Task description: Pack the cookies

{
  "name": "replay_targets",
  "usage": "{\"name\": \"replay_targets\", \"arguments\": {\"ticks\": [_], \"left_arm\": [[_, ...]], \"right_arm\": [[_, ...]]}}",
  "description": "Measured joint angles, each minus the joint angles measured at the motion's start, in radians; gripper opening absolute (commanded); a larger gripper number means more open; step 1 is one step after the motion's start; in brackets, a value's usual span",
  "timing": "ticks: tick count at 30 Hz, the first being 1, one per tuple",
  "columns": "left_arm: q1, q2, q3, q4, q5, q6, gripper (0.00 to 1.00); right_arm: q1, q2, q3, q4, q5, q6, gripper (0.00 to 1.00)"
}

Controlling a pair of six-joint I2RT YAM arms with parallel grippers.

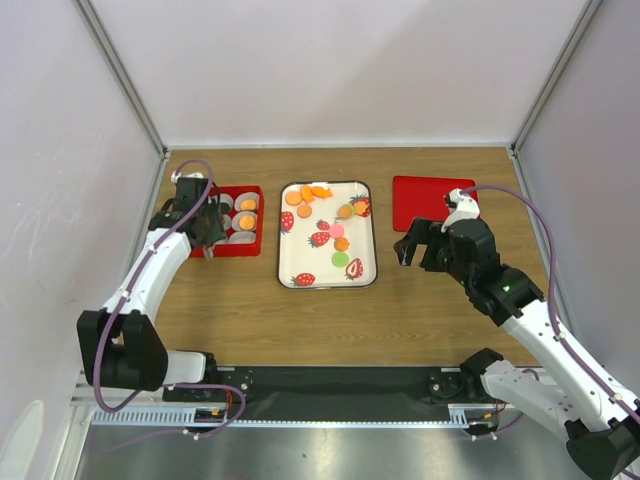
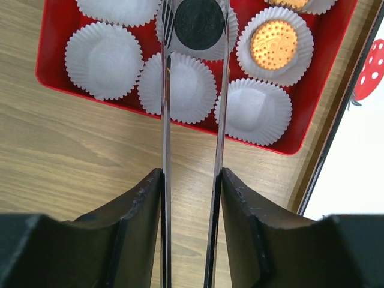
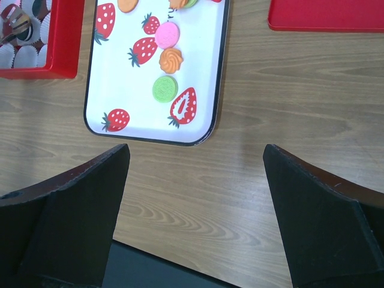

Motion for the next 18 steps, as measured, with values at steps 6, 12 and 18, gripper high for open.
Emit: {"name": "replay_targets", "arguments": {"ticks": [6, 12, 18], "left_arm": [[0.005, 0.020, 0.022, 0.006, 0.000, 0.010, 0.57], [0.005, 0.021, 0.035, 0.005, 0.005, 0.010, 0.55], [-0.051, -0.033, 0.048, -0.021, 0.019, 0.010, 0.55]], "right_arm": [[-0.001, 0.001, 0.000, 0.007, 0.000, 0.000, 1.00], [-0.001, 0.000, 0.000, 0.006, 0.000, 0.001, 1.00], [-0.001, -0.015, 0.000, -0.006, 0.005, 0.001, 1.00]]}}
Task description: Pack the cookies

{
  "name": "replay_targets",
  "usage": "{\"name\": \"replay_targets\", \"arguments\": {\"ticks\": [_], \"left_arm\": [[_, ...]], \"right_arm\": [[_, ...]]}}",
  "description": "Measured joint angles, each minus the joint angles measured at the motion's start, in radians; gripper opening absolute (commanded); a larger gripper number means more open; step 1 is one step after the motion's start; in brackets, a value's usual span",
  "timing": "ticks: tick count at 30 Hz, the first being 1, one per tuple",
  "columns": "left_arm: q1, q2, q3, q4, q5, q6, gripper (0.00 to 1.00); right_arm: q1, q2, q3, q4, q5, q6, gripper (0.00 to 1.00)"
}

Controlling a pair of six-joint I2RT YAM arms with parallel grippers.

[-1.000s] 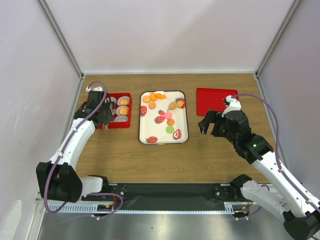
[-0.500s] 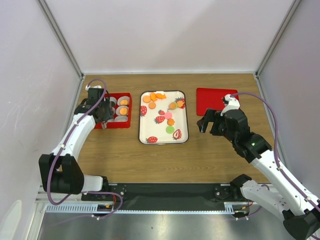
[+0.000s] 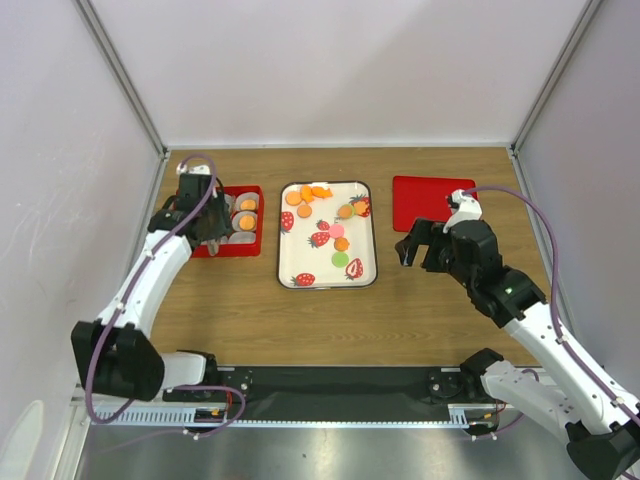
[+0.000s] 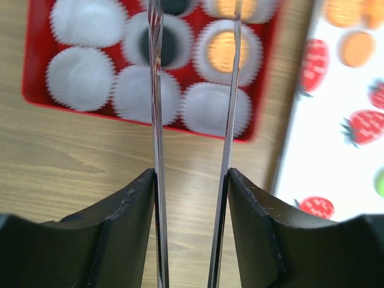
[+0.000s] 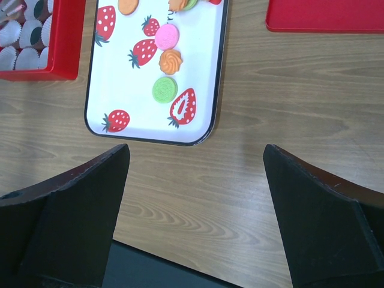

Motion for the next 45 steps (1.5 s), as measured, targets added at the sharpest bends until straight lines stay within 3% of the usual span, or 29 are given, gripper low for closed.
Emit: {"name": "replay_targets", "arguments": {"ticks": [10, 19, 23, 30, 45], "left_arm": [[-0.470, -0.202, -0.053, -0.007, -0.047, -0.076, 0.56], [-0.772, -0.113, -0.176, 0.050, -0.063, -0.151, 0.57], [-0.839, -0.072, -0.186, 0.092, -0.075, -0.169, 0.57], [-0.856, -0.006, -0.187, 0.131, -0.131, -0.177, 0.56], [-0.962, 0.175, -0.083, 0.106, -0.214, -0.237, 0.56]], "right_arm": [[-0.006, 0.013, 0.004, -0.028, 0.024, -0.005, 1.00], [-0.013, 0.029, 0.006, -0.065, 0.047, 0.006, 1.00], [-0.013, 0.026, 0.006, -0.090, 0.061, 0.015, 1.00], [-0.013, 0.017, 0.006, -0.140, 0.081, 0.022, 1.00], [-0.021, -0.097, 0.006, -0.172, 0.086, -0.018, 1.00]]}}
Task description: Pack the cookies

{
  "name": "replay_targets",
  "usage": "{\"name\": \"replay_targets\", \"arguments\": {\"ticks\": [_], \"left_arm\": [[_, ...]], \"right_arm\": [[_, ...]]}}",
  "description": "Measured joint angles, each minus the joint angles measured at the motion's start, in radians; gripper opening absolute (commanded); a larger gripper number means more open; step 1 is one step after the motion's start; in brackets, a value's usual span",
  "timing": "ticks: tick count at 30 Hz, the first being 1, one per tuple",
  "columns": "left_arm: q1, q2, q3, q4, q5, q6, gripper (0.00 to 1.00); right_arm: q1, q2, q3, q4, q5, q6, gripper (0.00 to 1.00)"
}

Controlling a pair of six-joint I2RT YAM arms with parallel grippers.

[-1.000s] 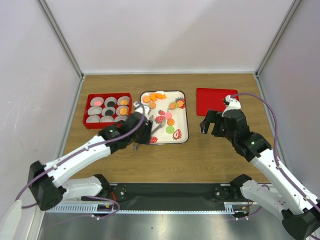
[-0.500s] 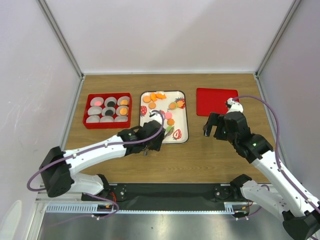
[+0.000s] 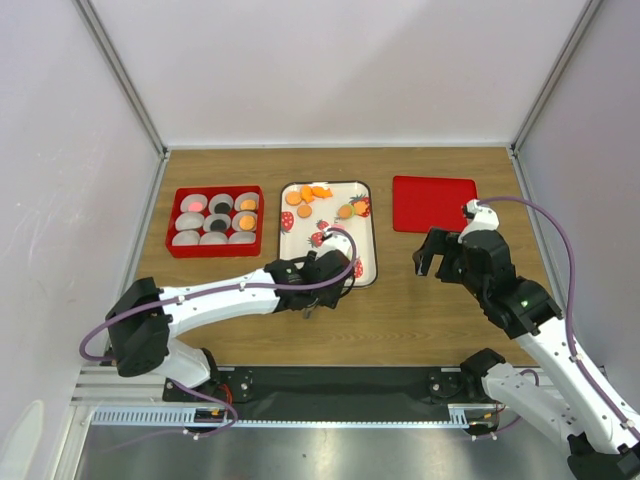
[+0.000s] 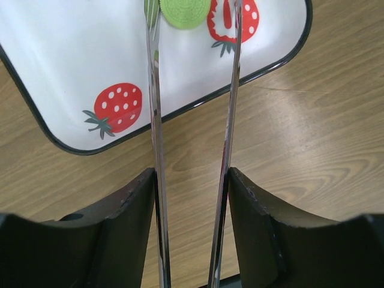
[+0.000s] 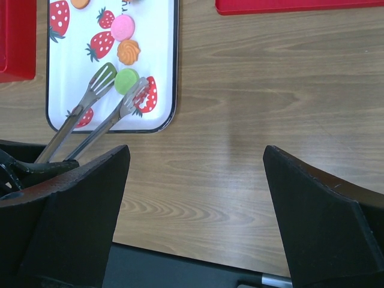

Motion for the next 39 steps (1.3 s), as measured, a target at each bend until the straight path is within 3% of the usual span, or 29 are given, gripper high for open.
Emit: {"name": "replay_targets", "arguments": {"ticks": [6, 23, 35, 39], "left_arm": [[-0.002, 0.004, 0.023, -0.039, -0.026, -0.010, 0.55], [0.013, 0.064, 0.047, -0.054, -0.010, 0.001, 0.42], [0.148, -0.153, 0.073, -0.088, 0.028, 0.055, 0.43], [0.246, -0.229, 0.073, -0.110, 0.039, 0.081, 0.43]], "right_arm": [[0.000, 0.002, 0.000, 0.017, -0.013, -0.007, 0.99], [-0.002, 0.018, -0.006, 0.035, -0.034, -0.033, 1.00], [-0.003, 0.044, -0.005, 0.035, -0.043, -0.036, 1.00], [-0.004, 0.046, -0.004, 0.037, -0.053, -0.037, 1.00]]}}
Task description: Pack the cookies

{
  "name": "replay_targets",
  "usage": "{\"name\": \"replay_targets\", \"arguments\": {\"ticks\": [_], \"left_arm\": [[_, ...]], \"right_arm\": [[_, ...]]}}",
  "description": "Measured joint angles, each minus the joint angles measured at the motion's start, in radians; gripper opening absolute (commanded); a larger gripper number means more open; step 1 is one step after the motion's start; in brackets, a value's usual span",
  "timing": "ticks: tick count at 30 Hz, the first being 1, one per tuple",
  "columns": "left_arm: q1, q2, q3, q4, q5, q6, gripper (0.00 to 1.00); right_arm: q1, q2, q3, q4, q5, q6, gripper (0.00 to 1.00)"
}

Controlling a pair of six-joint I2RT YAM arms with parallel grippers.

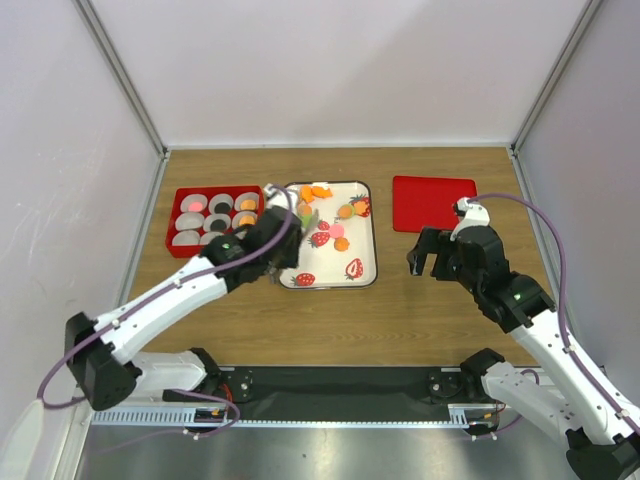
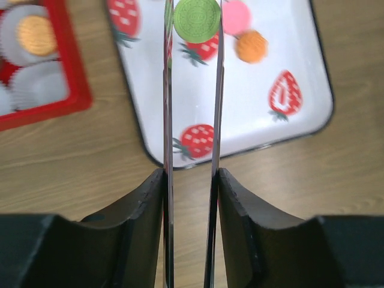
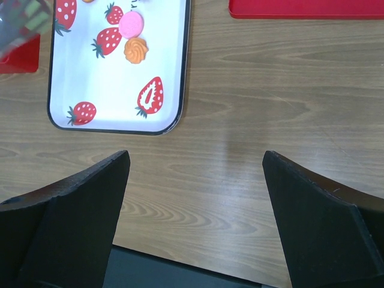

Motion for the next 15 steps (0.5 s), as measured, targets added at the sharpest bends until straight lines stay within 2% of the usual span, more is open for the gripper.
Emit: {"name": "replay_targets", "arguments": {"ticks": [6, 15], "left_arm": [[0.262, -0.079, 0.000, -0.025, 0.007, 0.053, 0.44], [0.689, -0.082, -0.046, 0.008, 0.047, 0.127, 0.44]], "right_arm": [[0.000, 0.006, 0.006, 0.010, -0.016, -0.003, 1.00], [0.000, 0.031, 0.006, 0.047, -0.077, -0.003, 1.00]]}}
